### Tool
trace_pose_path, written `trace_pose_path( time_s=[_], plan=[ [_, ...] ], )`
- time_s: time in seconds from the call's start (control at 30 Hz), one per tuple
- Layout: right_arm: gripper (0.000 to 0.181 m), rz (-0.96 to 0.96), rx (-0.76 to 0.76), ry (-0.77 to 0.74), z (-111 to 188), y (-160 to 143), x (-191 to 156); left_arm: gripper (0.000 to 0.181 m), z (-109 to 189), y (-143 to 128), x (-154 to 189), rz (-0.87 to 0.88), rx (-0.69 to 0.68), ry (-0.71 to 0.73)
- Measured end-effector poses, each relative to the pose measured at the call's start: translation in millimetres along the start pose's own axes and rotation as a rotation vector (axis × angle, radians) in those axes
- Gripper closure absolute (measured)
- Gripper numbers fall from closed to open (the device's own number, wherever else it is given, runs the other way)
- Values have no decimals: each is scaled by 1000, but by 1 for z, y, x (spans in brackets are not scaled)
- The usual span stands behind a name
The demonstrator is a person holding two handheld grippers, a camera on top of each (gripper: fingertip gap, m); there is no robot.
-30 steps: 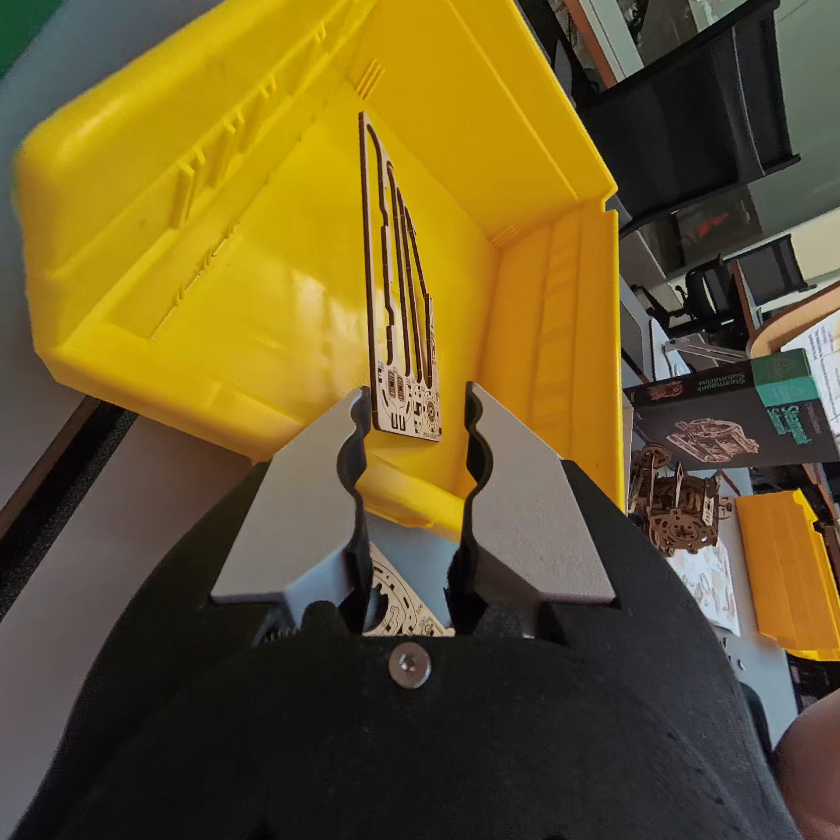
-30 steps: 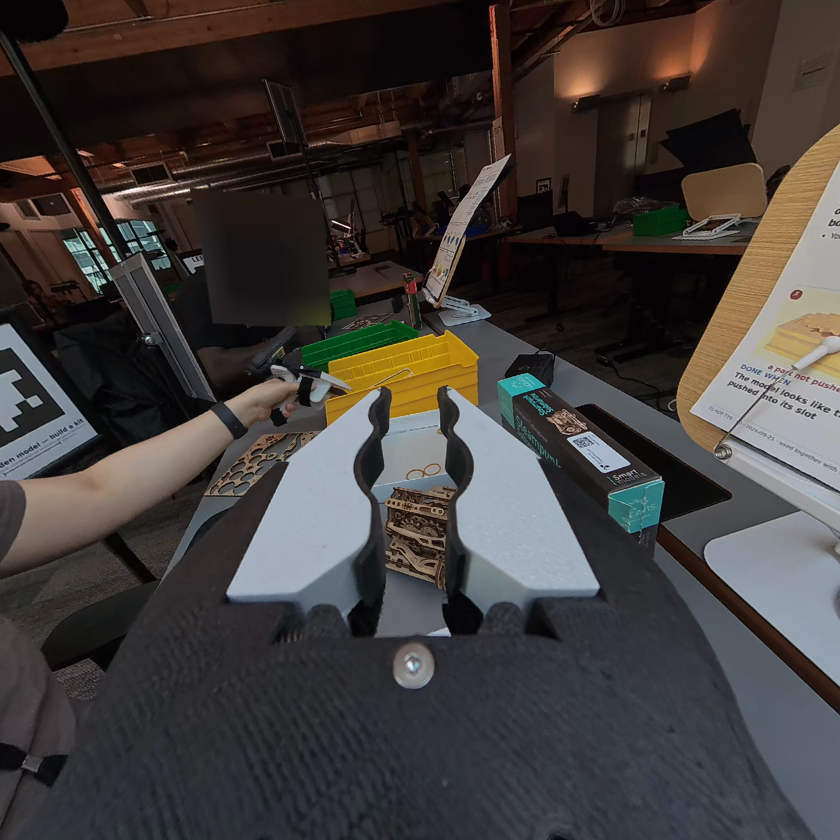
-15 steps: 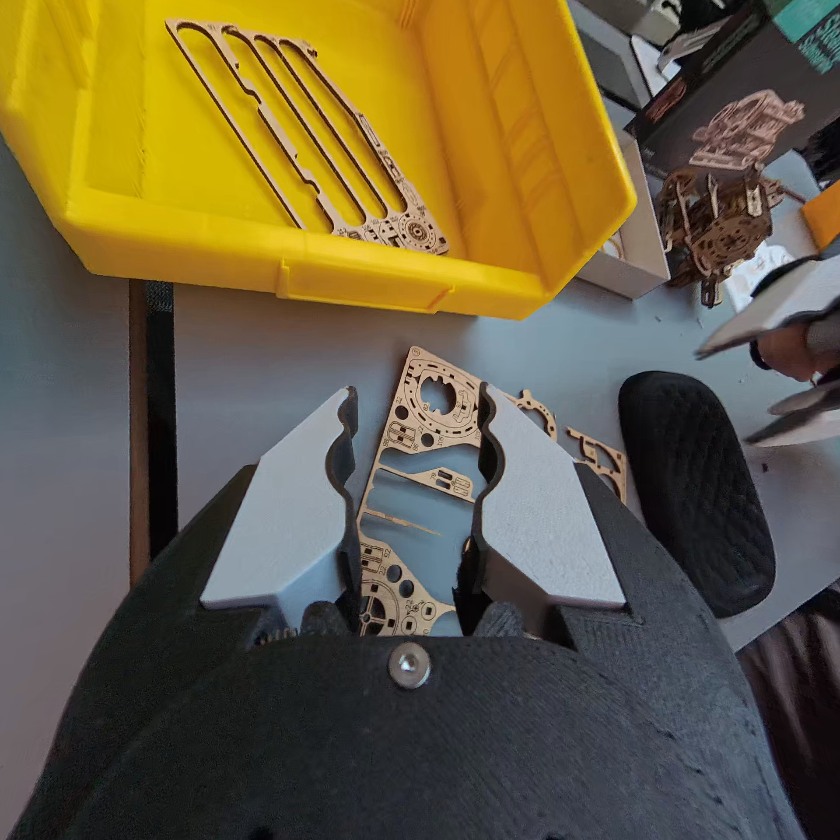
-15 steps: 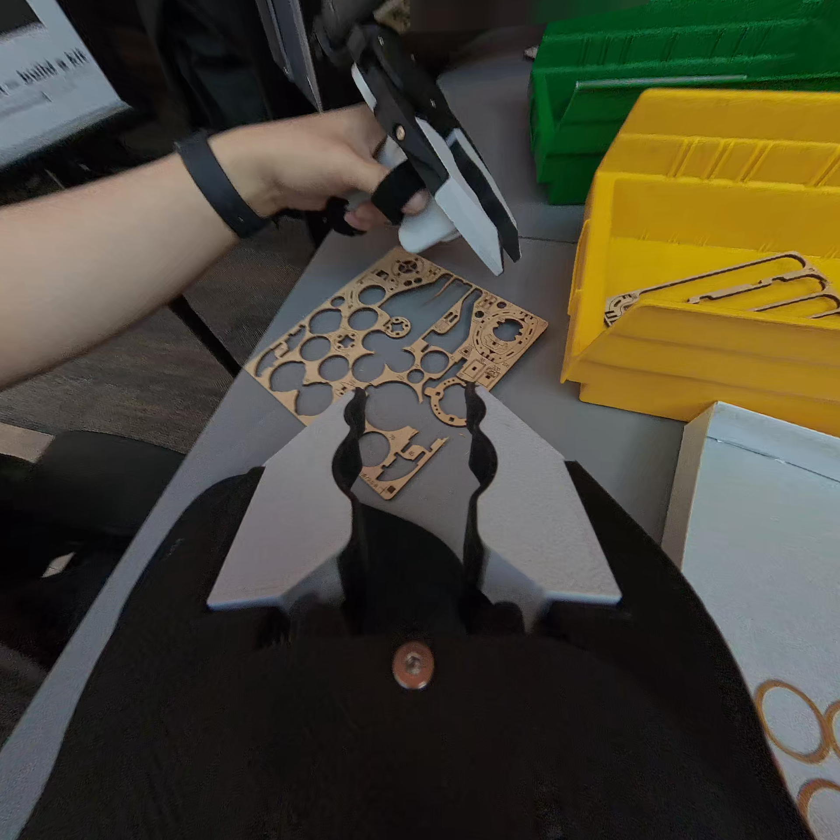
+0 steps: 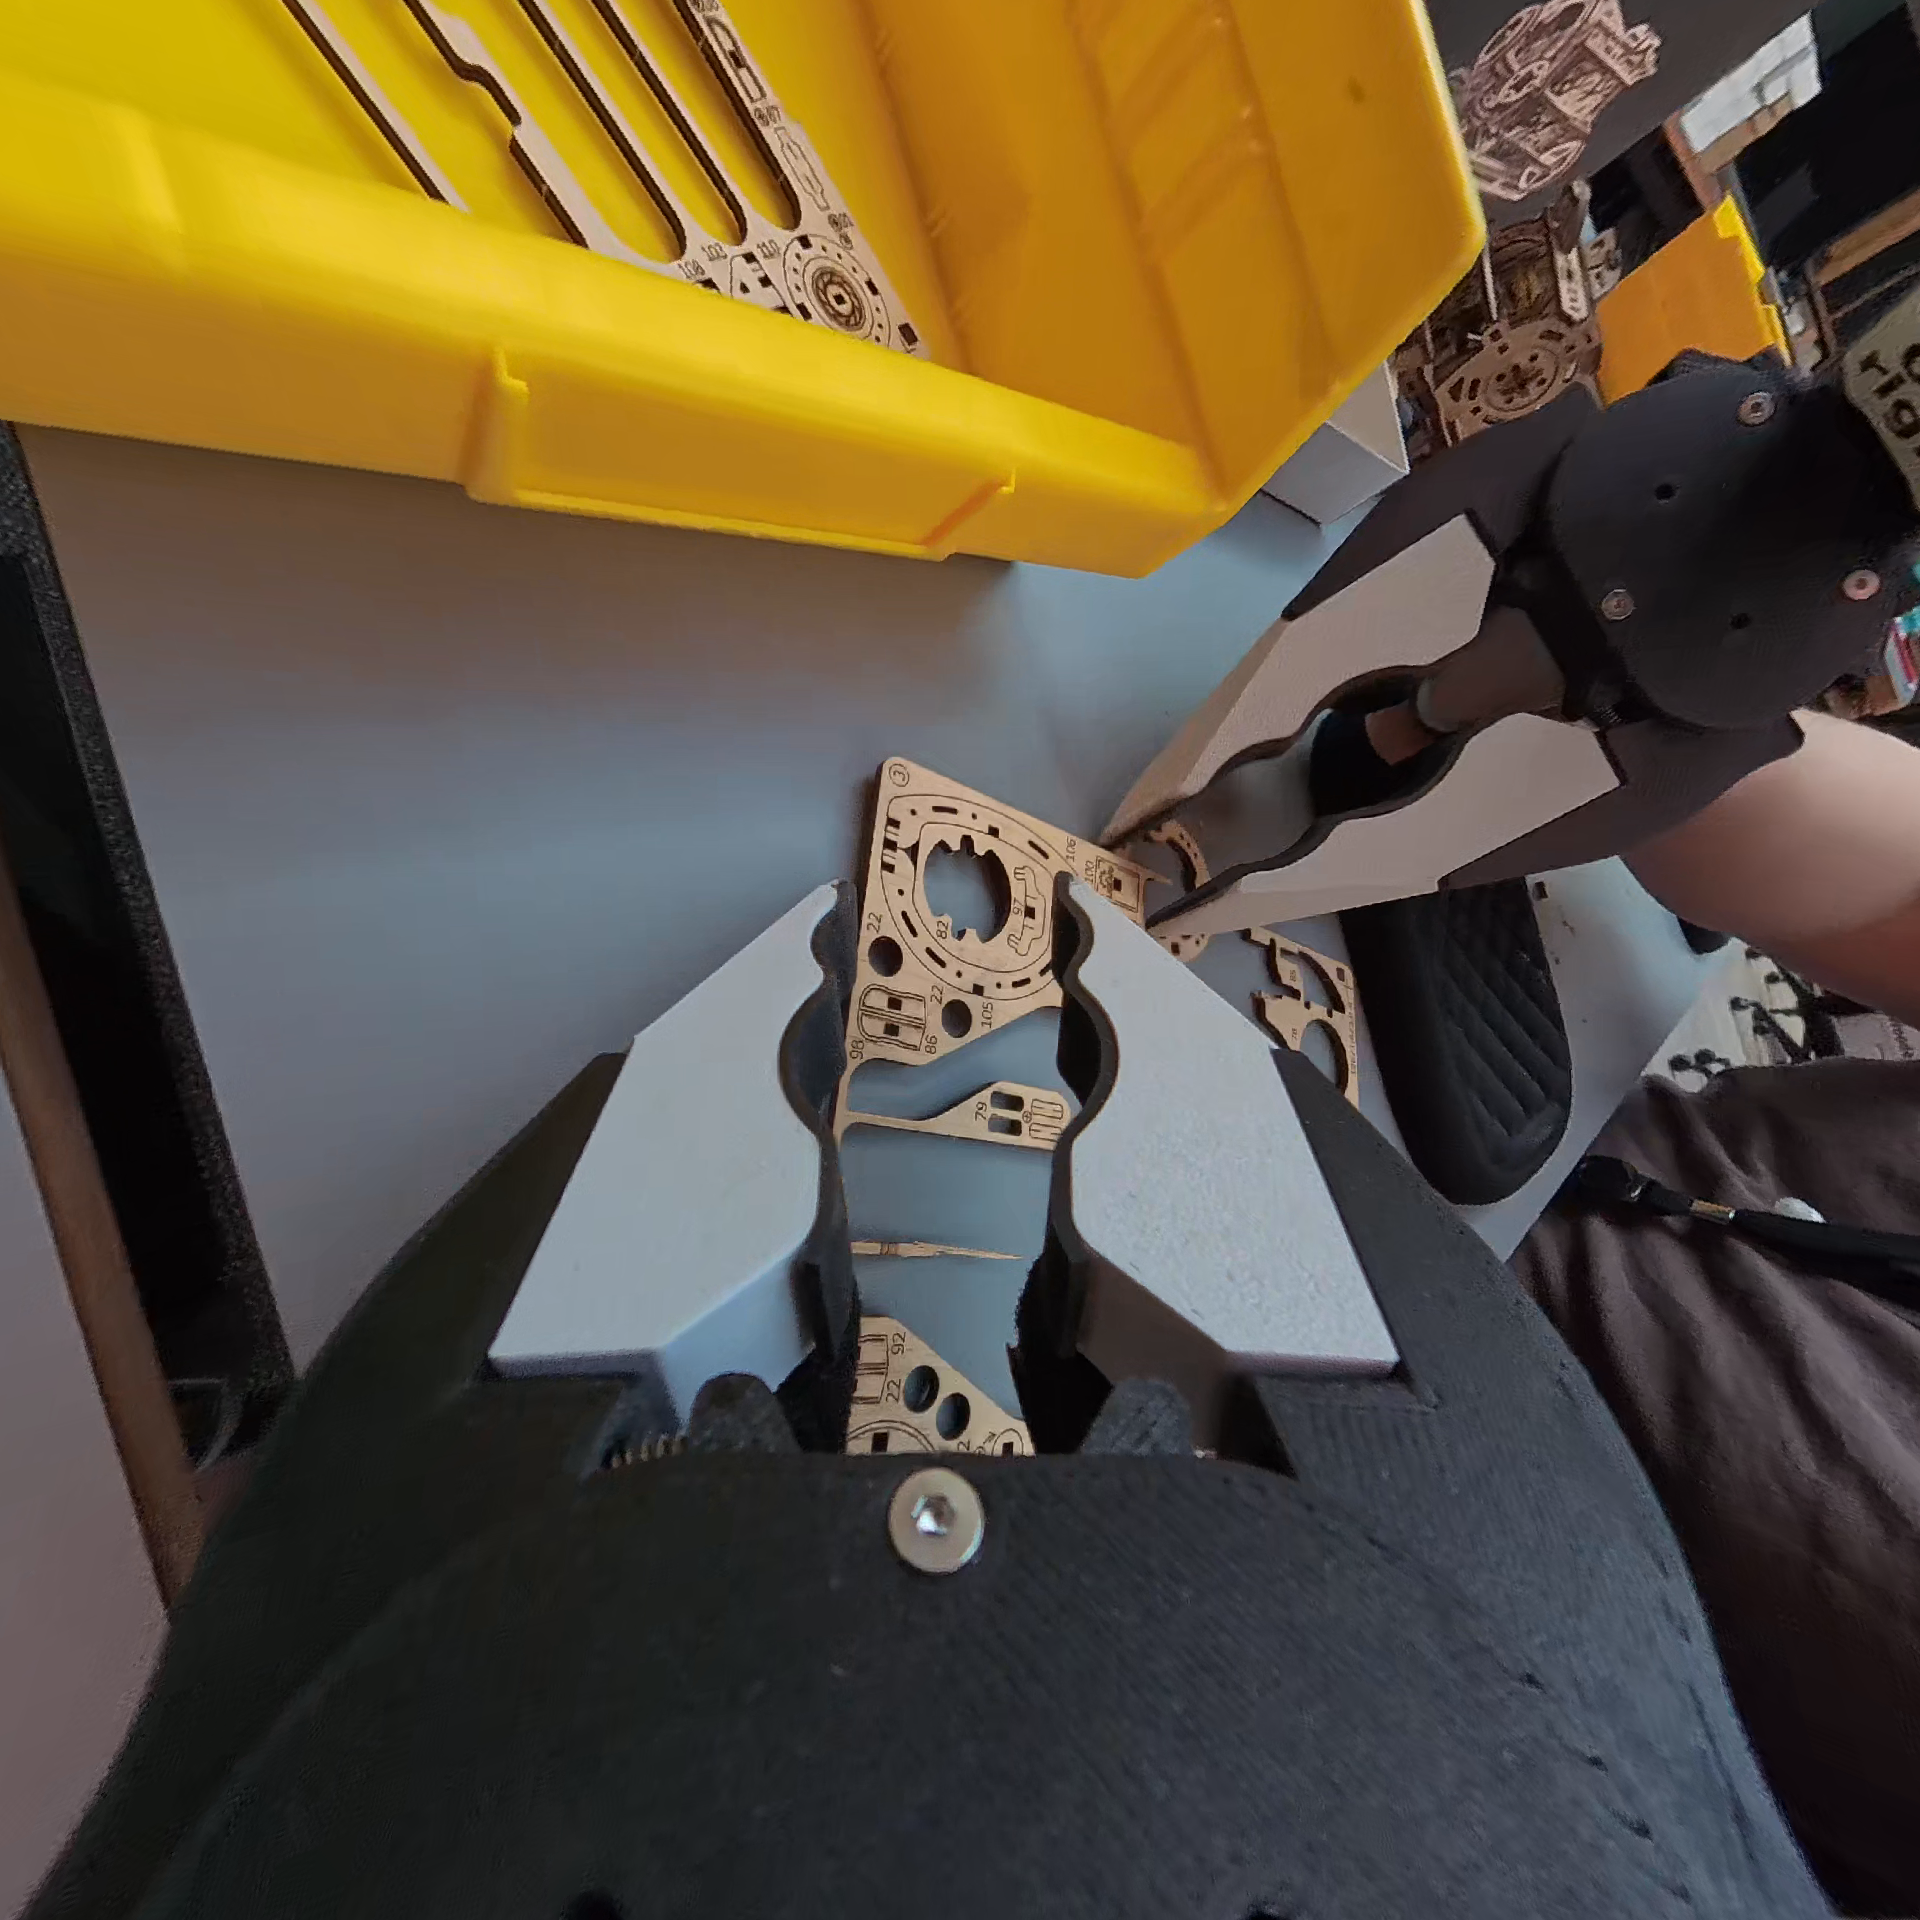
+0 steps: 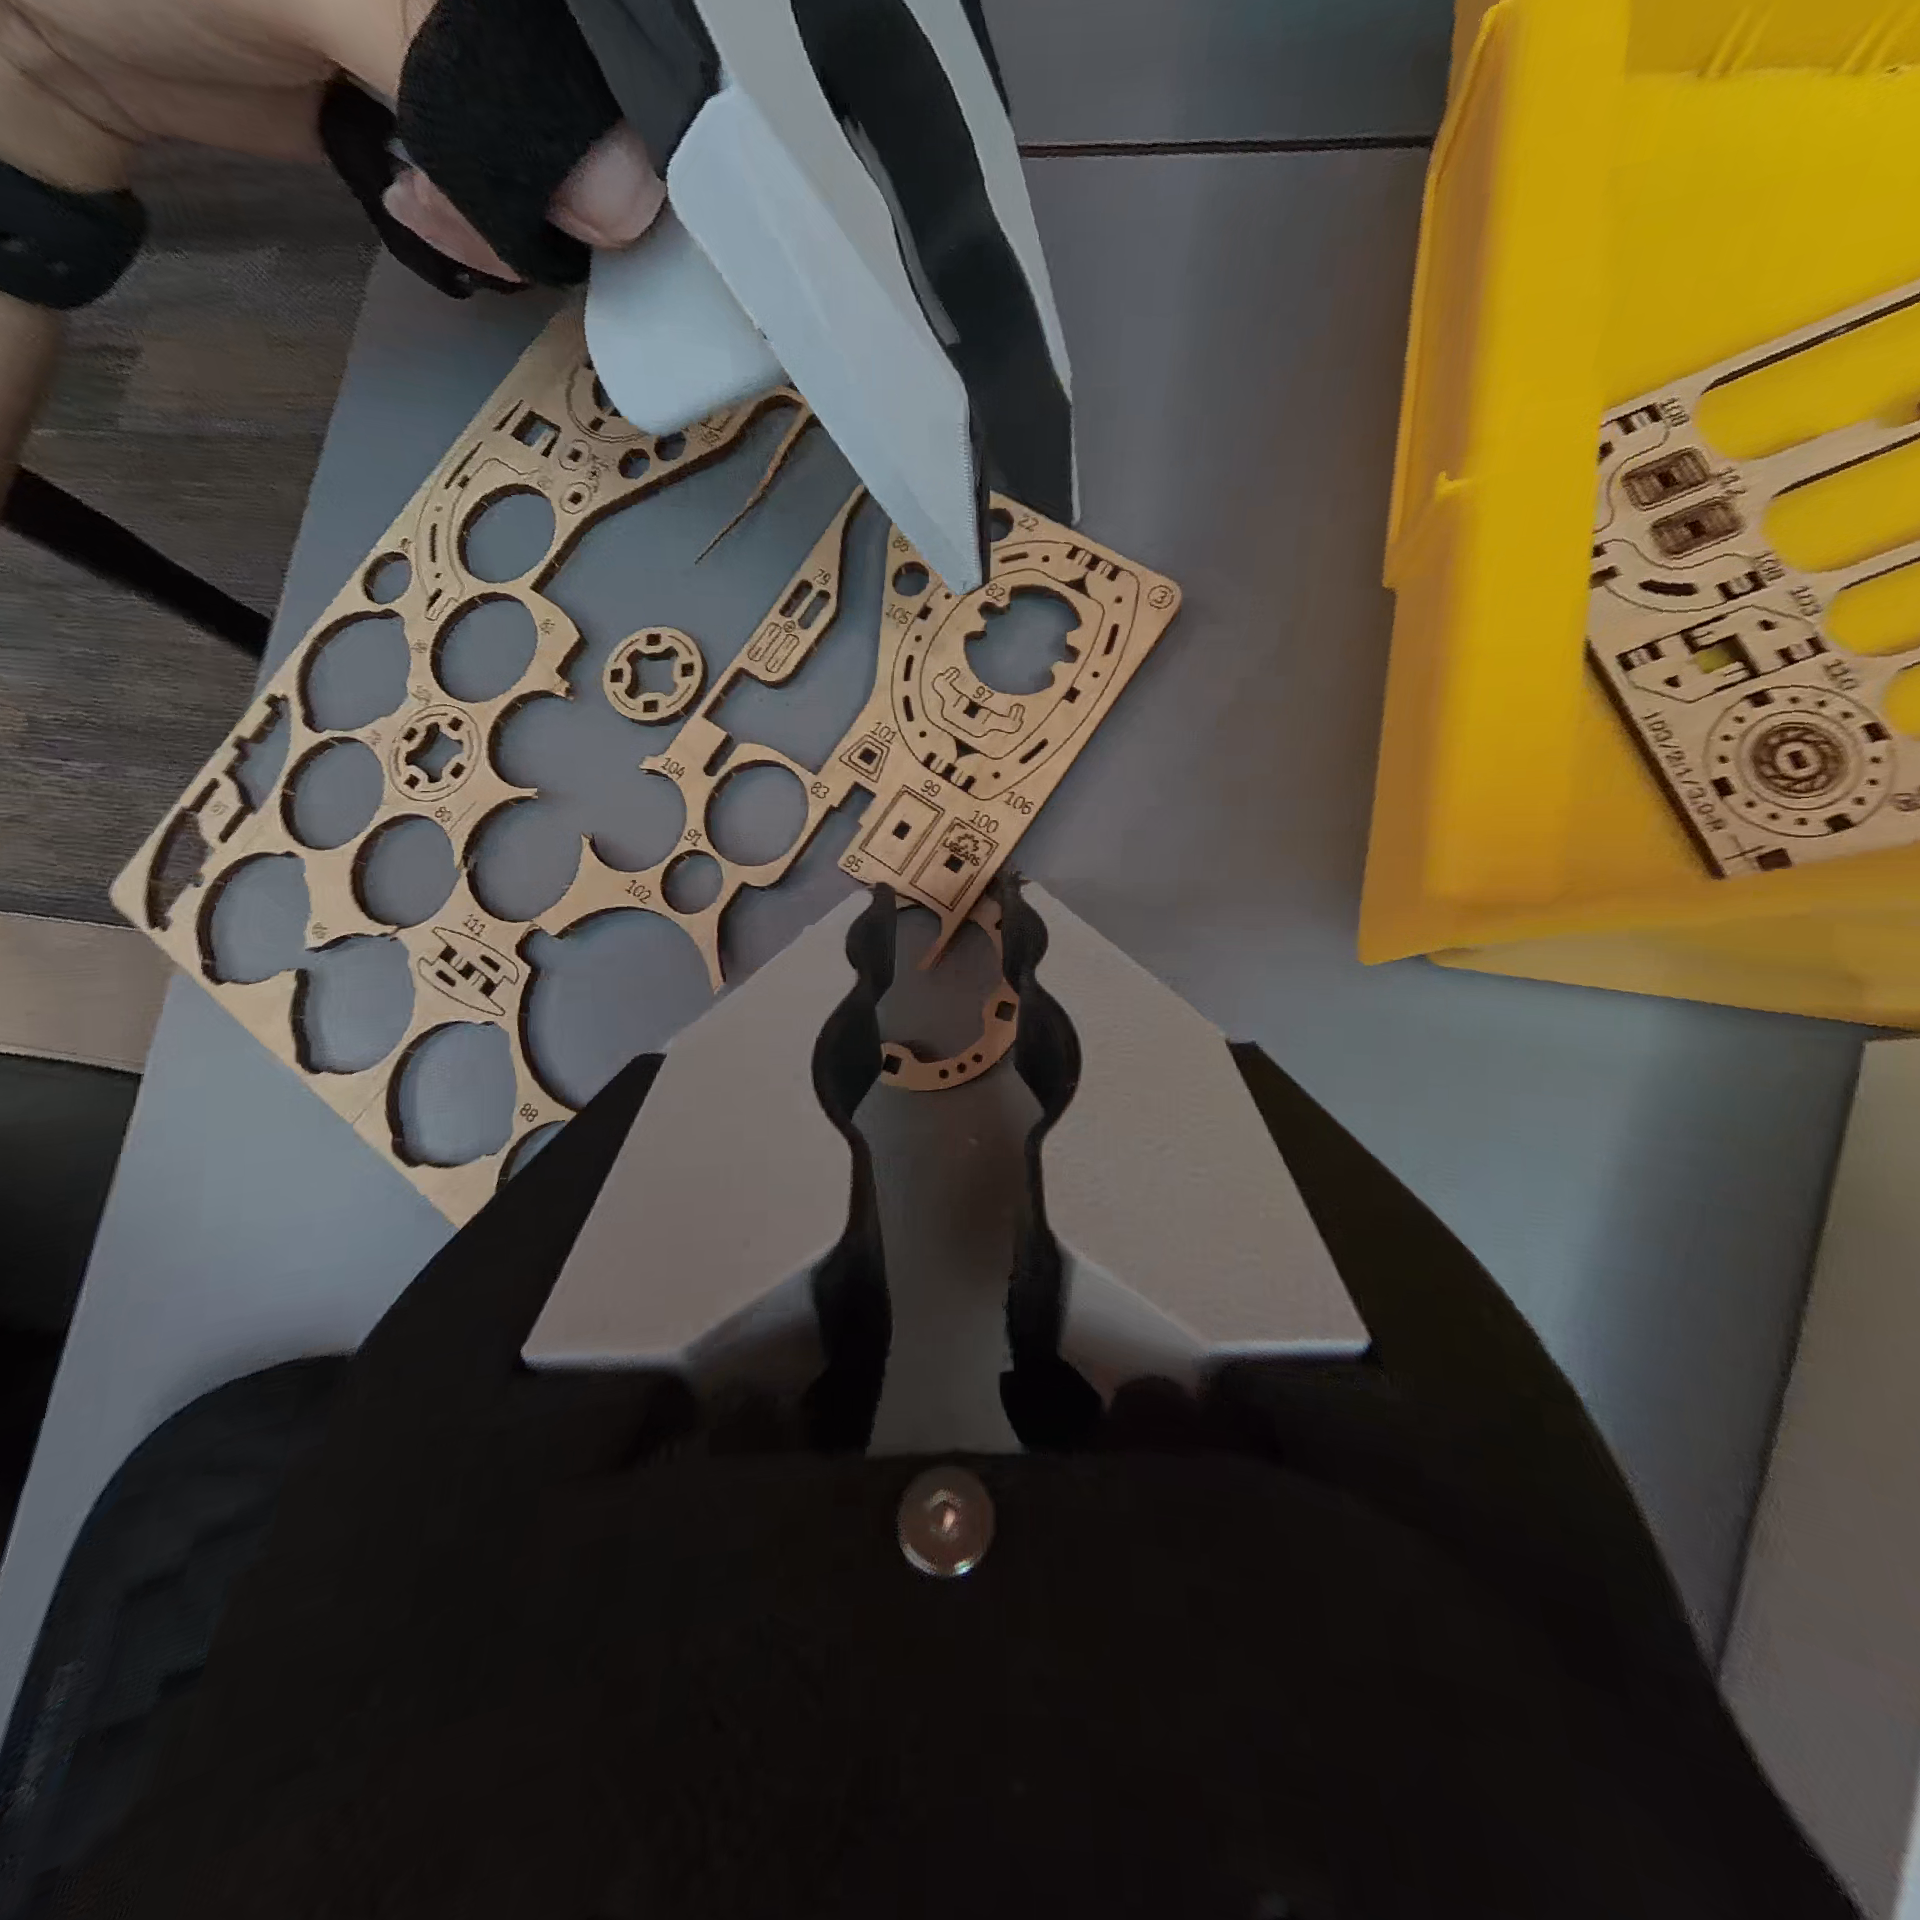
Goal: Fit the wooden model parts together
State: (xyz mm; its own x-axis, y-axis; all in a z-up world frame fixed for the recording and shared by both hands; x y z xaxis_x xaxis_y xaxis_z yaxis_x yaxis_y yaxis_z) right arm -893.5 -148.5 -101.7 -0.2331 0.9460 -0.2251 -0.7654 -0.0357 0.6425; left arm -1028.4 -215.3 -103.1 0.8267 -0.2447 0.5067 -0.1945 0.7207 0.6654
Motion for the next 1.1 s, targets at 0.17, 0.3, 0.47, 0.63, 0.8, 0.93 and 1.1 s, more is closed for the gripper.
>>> trace_pose_path(
  time_s=[0.17, 0.3, 0.47, 0.63, 0.8, 0.93, 1.1],
  plan=[
    [174, 100, 49, -42, 6, -2, -4, 146, 2, -4, 0, -19, 15, -34],
    [175, 261, 129, -163, 20, -2, -16, 139, 8, -5, 0, -21, 12, -53],
    [175, 339, 200, -241, 31, -2, -22, 158, 8, -5, 7, 34, 10, -207],
    [175, 289, 210, -198, 35, -8, -21, 174, 19, 3, 24, -21, 63, -265],
    [142, 3, 383, 109, 60, 4, -22, 181, 43, 19, 53, -141, 160, -263],
    [132, -166, 487, 268, 72, 20, -18, 181, 57, 30, 81, -222, 216, -272],
    [176, -147, 496, 516, 81, 32, -42, 181, 69, 42, 116, -275, 223, -295]
  ],
)
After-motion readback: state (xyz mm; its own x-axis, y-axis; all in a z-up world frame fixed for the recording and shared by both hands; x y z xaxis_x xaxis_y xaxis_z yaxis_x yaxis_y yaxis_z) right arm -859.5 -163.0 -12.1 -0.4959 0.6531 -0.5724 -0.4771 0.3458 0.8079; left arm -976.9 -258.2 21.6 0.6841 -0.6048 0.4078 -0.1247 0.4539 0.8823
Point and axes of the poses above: each gripper's, where its closed fingertips meet, z back along the fingers, y out of its top, x = y × z across the jaws, the point moved 7 cm from there along z, back along the fingers, and after that the axes turned 8 degrees about -z, right-handed, at the moved point
